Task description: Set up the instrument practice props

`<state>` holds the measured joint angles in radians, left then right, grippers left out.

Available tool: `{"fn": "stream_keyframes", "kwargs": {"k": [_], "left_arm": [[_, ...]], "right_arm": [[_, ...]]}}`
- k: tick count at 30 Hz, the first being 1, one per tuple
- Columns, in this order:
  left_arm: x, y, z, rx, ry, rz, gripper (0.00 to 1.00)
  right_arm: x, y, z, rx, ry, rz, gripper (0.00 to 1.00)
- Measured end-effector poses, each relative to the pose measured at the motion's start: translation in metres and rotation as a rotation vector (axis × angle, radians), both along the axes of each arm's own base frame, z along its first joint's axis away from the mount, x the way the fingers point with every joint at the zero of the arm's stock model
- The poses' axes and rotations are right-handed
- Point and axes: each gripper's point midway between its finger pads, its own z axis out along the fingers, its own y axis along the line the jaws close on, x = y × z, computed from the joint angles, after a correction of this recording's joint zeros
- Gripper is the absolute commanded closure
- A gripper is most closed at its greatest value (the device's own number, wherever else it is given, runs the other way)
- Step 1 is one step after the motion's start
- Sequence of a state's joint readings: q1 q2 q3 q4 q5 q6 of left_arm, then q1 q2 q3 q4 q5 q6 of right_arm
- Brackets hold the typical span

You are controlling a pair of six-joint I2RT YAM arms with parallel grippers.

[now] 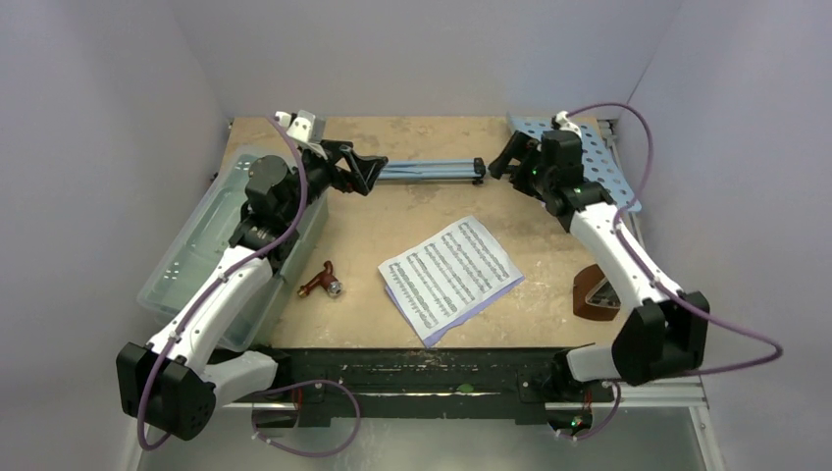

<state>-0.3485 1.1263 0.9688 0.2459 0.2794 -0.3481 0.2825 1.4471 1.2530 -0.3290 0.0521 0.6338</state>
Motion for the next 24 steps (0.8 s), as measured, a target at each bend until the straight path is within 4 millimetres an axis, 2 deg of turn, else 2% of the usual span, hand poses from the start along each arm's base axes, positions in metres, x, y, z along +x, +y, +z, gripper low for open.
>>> {"fn": "stream_keyframes", "kwargs": {"k": [2,5,8,10,12,14,19,24], "left_arm": [[-0.001,-0.001,0.000,-0.005,0.005,-0.003,0.04],[-0.001,-0.002,0.000,-0.009,0.008,-0.006,0.05],[-0.001,-0.004,-0.001,-0.012,0.013,-0.010,0.06],[-0.002,-0.005,-0.002,-0.014,0.016,-0.014,0.06],[-0.001,-0.007,-0.003,-0.017,0.023,-0.016,0.06],[-0.001,-0.008,-0.005,-0.017,0.030,-0.019,0.06],[0.001,-0.011,-0.010,-0.012,0.043,-0.023,0.06],[0.002,-0.012,-0.012,-0.011,0.047,-0.021,0.06]], "right_arm": [[-0.016,-0.023,-0.001,-0.010,-0.011,-0.034,0.02],[-0.046,-0.030,-0.004,-0.013,-0.024,-0.017,0.09],[-0.065,-0.042,-0.008,0.023,-0.052,-0.019,0.09],[-0.073,-0.067,-0.016,0.052,-0.058,-0.085,0.10],[-0.074,-0.093,-0.022,0.076,-0.050,-0.171,0.11],[-0.071,-0.107,-0.025,0.104,-0.044,-0.224,0.16],[-0.062,-0.131,-0.029,0.199,-0.042,-0.331,0.28],[-0.053,-0.146,-0.055,0.289,0.028,-0.434,0.34]]}}
